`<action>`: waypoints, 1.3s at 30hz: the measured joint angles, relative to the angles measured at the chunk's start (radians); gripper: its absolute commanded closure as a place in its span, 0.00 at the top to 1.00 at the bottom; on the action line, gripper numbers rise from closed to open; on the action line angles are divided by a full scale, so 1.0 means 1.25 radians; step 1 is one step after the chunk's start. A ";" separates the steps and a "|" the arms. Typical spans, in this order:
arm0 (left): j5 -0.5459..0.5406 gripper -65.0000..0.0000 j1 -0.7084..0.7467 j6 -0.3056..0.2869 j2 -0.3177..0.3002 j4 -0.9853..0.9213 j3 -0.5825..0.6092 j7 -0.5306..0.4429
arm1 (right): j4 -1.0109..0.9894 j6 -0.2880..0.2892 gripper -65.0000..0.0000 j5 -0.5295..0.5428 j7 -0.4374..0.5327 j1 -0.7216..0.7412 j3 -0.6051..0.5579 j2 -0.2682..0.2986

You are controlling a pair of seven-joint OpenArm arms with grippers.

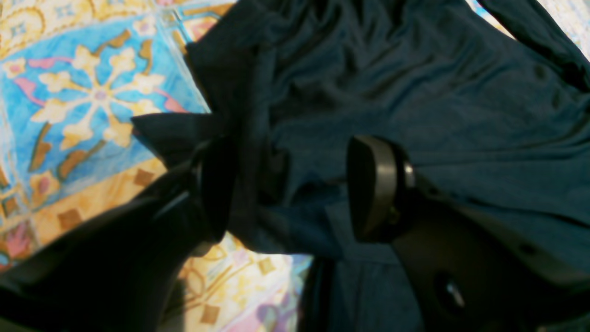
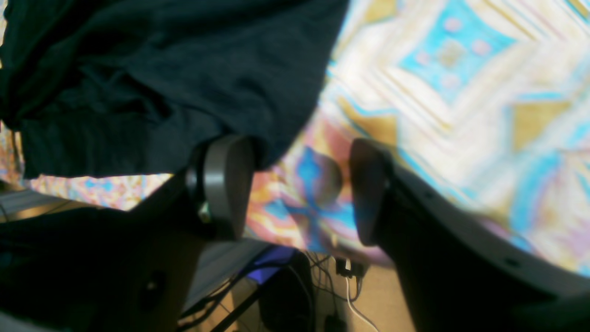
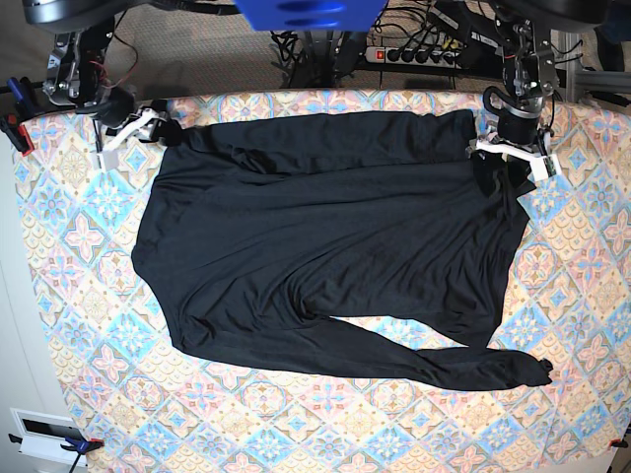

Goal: Layout the t-shirt on the table in an organized manner, then fold the t-shirt properly
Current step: 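Hold the collar corners with both grippers and pull them apart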

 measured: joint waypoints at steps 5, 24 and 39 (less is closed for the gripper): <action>0.000 0.58 0.019 0.001 -0.001 0.003 0.000 0.000 | 0.000 0.002 0.52 0.009 0.006 0.001 -0.012 -0.023; -0.249 0.58 0.194 -0.007 0.002 0.080 -0.023 0.153 | -0.004 0.000 0.08 0.002 -0.016 0.000 -0.017 -0.031; -0.309 0.58 0.128 -0.060 -0.003 -0.044 -0.053 0.134 | -0.004 0.000 0.08 0.002 -0.020 0.000 -0.017 -0.032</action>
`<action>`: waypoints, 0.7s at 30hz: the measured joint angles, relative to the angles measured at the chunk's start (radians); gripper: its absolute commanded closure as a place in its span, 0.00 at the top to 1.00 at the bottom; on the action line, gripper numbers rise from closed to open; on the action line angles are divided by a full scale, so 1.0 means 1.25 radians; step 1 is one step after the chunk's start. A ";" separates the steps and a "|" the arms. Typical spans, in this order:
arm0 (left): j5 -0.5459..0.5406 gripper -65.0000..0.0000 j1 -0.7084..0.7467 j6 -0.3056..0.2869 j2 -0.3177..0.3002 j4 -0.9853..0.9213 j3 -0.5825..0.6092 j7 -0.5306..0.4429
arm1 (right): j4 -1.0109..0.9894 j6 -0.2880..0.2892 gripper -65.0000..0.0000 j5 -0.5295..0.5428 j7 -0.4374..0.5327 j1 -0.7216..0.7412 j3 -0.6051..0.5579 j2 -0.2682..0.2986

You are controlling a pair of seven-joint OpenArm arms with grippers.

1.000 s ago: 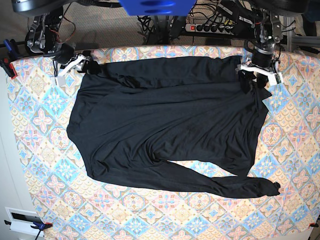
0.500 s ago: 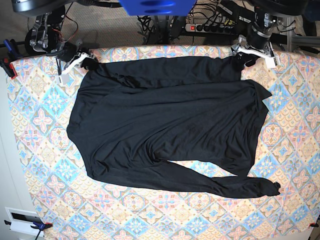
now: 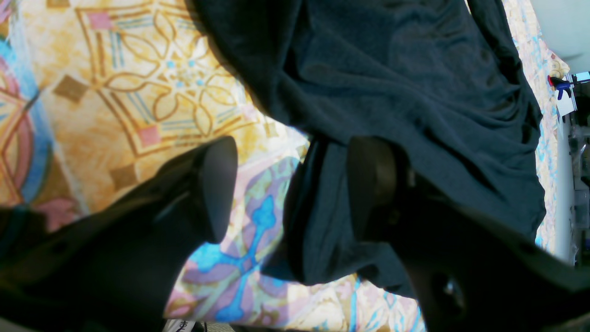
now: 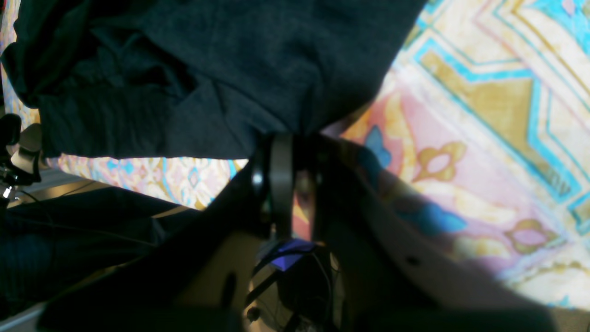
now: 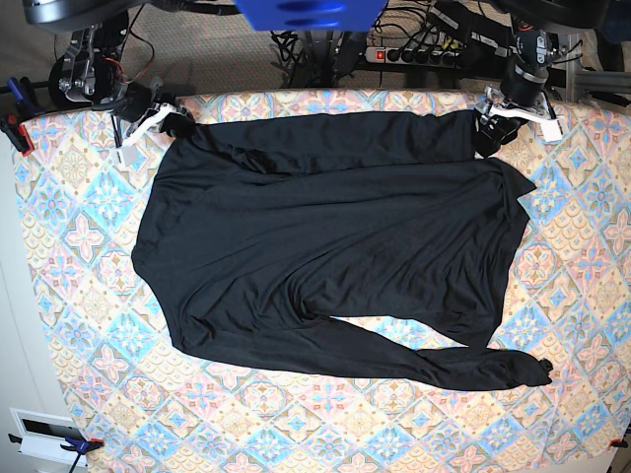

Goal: Layout the t-shirt on the table in an organized manner, then fold the t-shirt properly
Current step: 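Hold the collar corners with both grippers and pull them apart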

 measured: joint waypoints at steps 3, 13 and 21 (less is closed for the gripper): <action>-0.028 0.58 -0.002 0.010 -0.001 0.000 0.012 0.005 | 0.000 0.000 0.08 0.000 0.000 0.000 0.000 0.000; -0.111 0.58 -0.009 0.020 -0.009 0.003 0.012 0.123 | 0.000 0.000 0.08 0.000 0.000 0.000 0.000 0.000; -0.095 0.52 0.041 0.037 0.004 0.104 0.021 0.227 | 0.000 0.000 0.08 0.000 0.001 0.000 0.000 -0.002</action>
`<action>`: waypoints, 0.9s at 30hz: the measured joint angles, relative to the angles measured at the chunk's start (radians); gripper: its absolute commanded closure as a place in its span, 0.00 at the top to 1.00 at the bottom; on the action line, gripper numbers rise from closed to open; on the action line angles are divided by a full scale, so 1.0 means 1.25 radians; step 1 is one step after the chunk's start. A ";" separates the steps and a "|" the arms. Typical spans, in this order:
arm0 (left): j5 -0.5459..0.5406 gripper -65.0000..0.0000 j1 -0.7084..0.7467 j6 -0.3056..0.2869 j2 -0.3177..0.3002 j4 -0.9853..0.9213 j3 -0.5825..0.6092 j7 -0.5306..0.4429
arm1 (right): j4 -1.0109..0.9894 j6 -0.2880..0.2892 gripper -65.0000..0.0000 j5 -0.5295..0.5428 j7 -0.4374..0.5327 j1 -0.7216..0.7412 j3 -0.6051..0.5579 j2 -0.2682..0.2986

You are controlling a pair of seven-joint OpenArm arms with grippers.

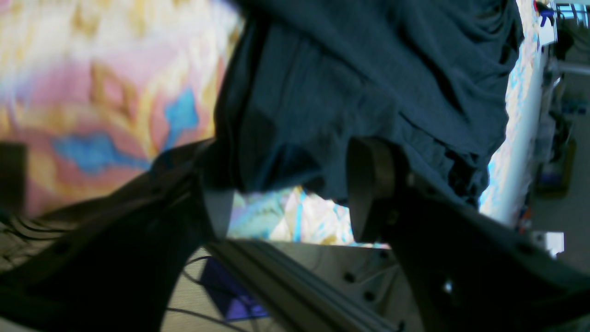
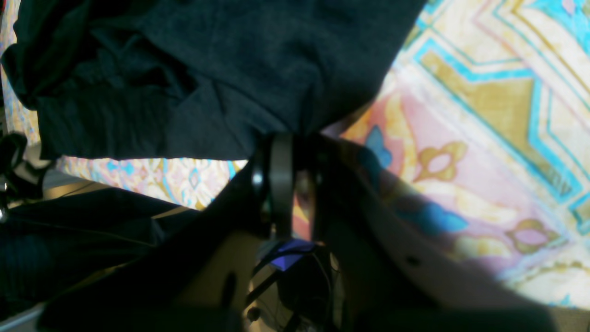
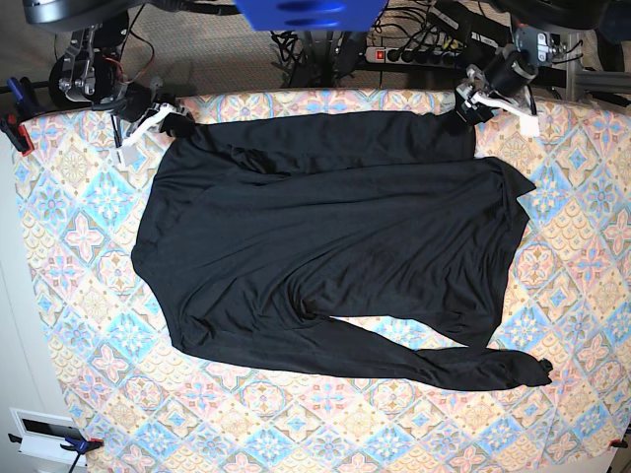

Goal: Layout the t-shirt on the table in an organized manner, then fold the t-shirt properly
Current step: 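Hold the collar corners with both grippers and pull them apart, then drag the shoulder corner with the right gripper along the shirt side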

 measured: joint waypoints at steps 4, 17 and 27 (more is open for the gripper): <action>0.006 0.47 -0.003 0.001 -0.002 0.000 0.001 0.014 | 0.000 0.000 0.08 0.000 -0.001 0.000 0.000 0.000; 0.025 0.00 -0.029 0.021 -0.002 -0.009 -0.002 0.026 | 0.000 0.000 0.00 -0.003 -0.001 0.000 0.000 0.000; 0.025 0.00 -0.017 0.025 -0.002 0.038 -0.002 0.029 | 0.003 0.000 0.00 -0.003 -0.001 -0.002 0.000 0.000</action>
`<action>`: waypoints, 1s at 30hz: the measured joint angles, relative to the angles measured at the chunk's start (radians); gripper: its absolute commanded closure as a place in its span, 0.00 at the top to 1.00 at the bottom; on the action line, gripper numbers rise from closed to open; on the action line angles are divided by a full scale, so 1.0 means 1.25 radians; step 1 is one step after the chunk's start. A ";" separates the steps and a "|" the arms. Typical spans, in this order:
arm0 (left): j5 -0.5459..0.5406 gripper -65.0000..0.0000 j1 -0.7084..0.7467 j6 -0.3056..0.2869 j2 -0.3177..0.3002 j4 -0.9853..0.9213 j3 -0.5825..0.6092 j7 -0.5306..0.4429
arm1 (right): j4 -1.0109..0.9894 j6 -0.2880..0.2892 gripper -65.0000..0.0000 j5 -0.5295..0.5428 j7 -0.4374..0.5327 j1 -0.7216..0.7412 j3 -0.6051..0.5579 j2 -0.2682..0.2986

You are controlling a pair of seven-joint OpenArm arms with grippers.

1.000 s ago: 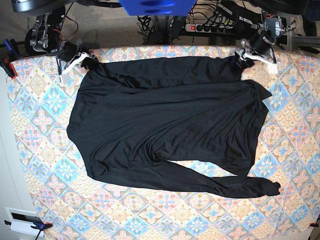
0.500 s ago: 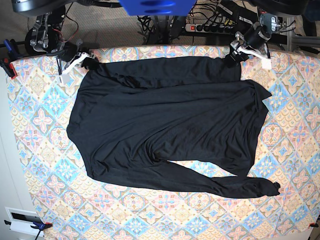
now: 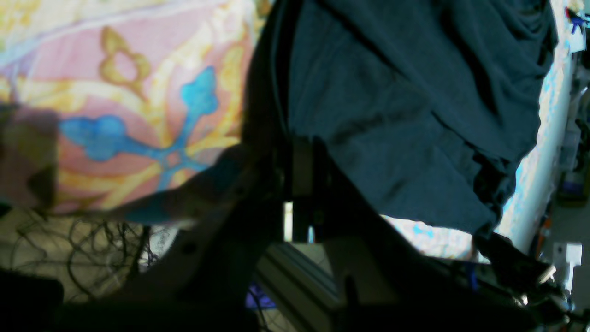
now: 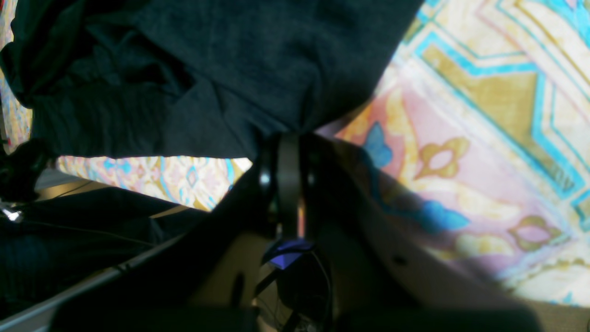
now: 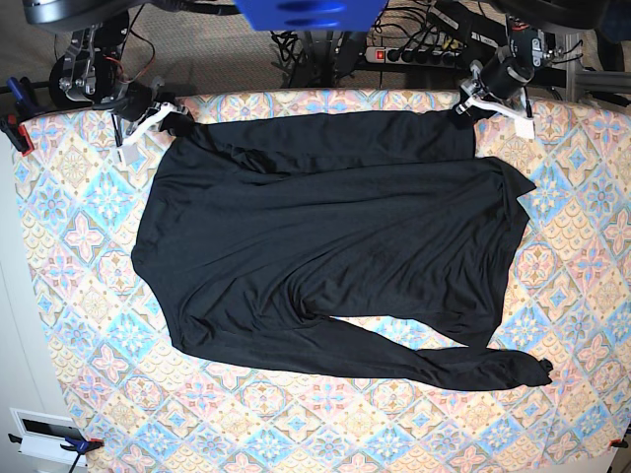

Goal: Layout the t-shirt on the table in an organized manner, then fold the t-shirt properly
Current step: 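Drag the shoulder corner with the right gripper along the shirt side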

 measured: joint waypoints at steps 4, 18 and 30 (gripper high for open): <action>-0.003 0.00 0.013 -0.001 0.000 0.087 0.000 0.005 | 0.026 -0.002 0.00 -0.014 -0.016 -0.002 0.000 0.000; -0.155 0.00 0.009 -0.001 -0.024 0.158 -0.020 0.016 | 0.123 0.000 0.00 -0.009 -0.018 -0.002 0.000 -0.002; -0.198 0.00 -0.002 -0.001 -0.020 0.167 -0.174 0.095 | 0.136 -0.001 0.00 -0.010 -0.025 0.032 0.000 0.002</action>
